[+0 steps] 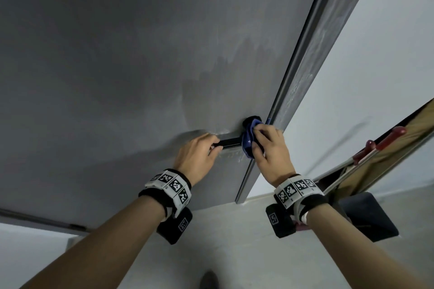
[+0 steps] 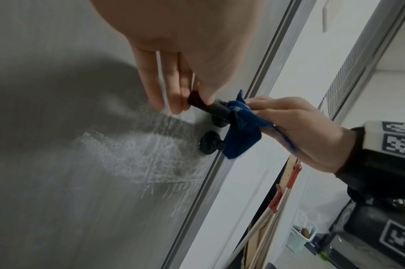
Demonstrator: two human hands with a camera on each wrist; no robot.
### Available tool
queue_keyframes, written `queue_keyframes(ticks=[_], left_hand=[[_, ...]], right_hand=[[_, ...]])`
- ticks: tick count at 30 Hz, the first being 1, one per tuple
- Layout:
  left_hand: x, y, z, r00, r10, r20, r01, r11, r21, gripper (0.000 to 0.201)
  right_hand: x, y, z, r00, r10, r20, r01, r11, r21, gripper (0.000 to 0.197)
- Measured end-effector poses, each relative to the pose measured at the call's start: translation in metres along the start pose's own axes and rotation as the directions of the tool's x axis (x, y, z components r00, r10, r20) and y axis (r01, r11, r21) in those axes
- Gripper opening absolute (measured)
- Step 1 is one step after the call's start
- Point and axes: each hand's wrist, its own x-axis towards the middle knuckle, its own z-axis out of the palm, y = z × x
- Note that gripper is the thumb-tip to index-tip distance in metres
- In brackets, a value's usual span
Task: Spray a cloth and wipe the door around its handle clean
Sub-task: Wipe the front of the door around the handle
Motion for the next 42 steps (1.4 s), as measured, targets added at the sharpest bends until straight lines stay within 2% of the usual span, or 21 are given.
queue_keyframes(ticks=[3,8,10,13,18,23,27,29,31,33,35,37,40,42], left_hand=[[0.003,-0.006,0.01,0.999,-0.015,-0.029,0.012,0.994,-0.109,0.013],[0.003,-0.013,0.016,0.995,0.063,-0.08,-0.071,0.993,-0.098,0.011],[0.003,-0.017,0.018,0.981,0.149,-0.126,-0.152,0.988,-0.011,0.011],[-0.002,-0.023,0.029,0.935,0.265,-0.237,-0.238,0.962,0.138,0.011],[0.001,-0.042,0.056,0.804,0.389,-0.449,-0.354,0.921,0.164,0.015],[0.013,-0.058,0.071,0.641,0.512,-0.572,-0.492,0.846,0.206,0.019],[0.02,-0.058,0.081,0.509,0.539,-0.671,-0.509,0.817,0.27,0.025],[0.024,-0.056,0.09,0.451,0.521,-0.725,-0.513,0.816,0.267,0.028],[0.024,-0.055,0.098,0.412,0.477,-0.776,-0.49,0.834,0.252,0.03],[0.025,-0.055,0.105,0.394,0.445,-0.804,-0.473,0.848,0.238,0.032],[0.026,-0.054,0.108,0.385,0.438,-0.812,-0.472,0.85,0.234,0.035],[0.027,-0.055,0.104,0.419,0.432,-0.799,-0.479,0.852,0.21,0.035],[0.021,-0.057,0.096,0.486,0.451,-0.749,-0.47,0.857,0.211,0.033],[0.017,-0.056,0.095,0.498,0.466,-0.731,-0.452,0.859,0.24,0.032]], right_hand=[[0.007,0.002,0.01,1.0,-0.009,-0.022,0.009,1.0,-0.017,0.045],[0.003,0.003,0.03,0.986,-0.035,-0.164,0.039,0.999,0.019,0.04],[0.006,0.007,0.035,0.973,-0.069,-0.222,0.078,0.996,0.032,0.035],[0.006,0.011,0.044,0.948,-0.11,-0.3,0.116,0.993,0.001,0.03],[0.006,0.019,0.063,0.893,-0.178,-0.413,0.178,0.983,-0.039,0.032],[0.009,0.039,0.078,0.814,-0.3,-0.497,0.298,0.951,-0.087,0.032],[0.011,0.048,0.092,0.682,-0.401,-0.611,0.392,0.906,-0.156,0.032],[0.012,0.052,0.096,0.638,-0.436,-0.635,0.416,0.889,-0.192,0.031],[0.014,0.058,0.099,0.61,-0.464,-0.642,0.424,0.876,-0.231,0.029],[0.018,0.06,0.102,0.585,-0.479,-0.655,0.437,0.866,-0.243,0.028],[0.024,0.062,0.105,0.59,-0.482,-0.648,0.44,0.865,-0.242,0.029],[0.026,0.063,0.105,0.615,-0.474,-0.631,0.44,0.87,-0.225,0.032],[0.022,0.063,0.103,0.615,-0.477,-0.628,0.446,0.867,-0.222,0.032],[0.021,0.064,0.102,0.605,-0.482,-0.634,0.448,0.864,-0.229,0.031]])
